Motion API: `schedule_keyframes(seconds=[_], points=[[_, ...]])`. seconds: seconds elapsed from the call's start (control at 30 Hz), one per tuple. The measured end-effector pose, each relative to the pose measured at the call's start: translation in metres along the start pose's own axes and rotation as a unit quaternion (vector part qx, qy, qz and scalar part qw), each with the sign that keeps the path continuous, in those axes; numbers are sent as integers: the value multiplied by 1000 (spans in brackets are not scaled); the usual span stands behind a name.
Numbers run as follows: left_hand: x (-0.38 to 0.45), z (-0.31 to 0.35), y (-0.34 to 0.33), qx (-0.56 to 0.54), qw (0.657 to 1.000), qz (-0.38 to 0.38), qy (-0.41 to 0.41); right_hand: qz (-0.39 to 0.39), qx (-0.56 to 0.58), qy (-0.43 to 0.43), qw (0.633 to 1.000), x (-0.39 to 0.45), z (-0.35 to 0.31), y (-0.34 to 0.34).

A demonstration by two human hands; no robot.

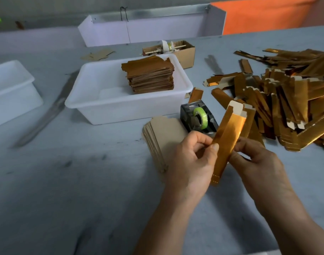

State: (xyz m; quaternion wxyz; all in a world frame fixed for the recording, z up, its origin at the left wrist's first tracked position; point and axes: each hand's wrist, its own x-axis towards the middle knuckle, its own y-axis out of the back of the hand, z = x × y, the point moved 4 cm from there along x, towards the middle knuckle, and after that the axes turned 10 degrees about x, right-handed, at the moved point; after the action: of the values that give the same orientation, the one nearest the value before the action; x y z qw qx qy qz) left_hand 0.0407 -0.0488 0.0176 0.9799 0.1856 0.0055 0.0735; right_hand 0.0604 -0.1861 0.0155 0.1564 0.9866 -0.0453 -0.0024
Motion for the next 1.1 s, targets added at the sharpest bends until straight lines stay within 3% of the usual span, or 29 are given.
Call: schedule_keyframes(seconds=[0.6,0.83,1.1], points=[[-3,1,-2,-14,999,1,-51,2,7,8,1000,3,8,0],[-1,1,0,-18,999,-31,-40,1,23,41,999,2,5,-5],[1,-3,3,26,998,0,-52,7,-1,110,994,6,17,-4]])
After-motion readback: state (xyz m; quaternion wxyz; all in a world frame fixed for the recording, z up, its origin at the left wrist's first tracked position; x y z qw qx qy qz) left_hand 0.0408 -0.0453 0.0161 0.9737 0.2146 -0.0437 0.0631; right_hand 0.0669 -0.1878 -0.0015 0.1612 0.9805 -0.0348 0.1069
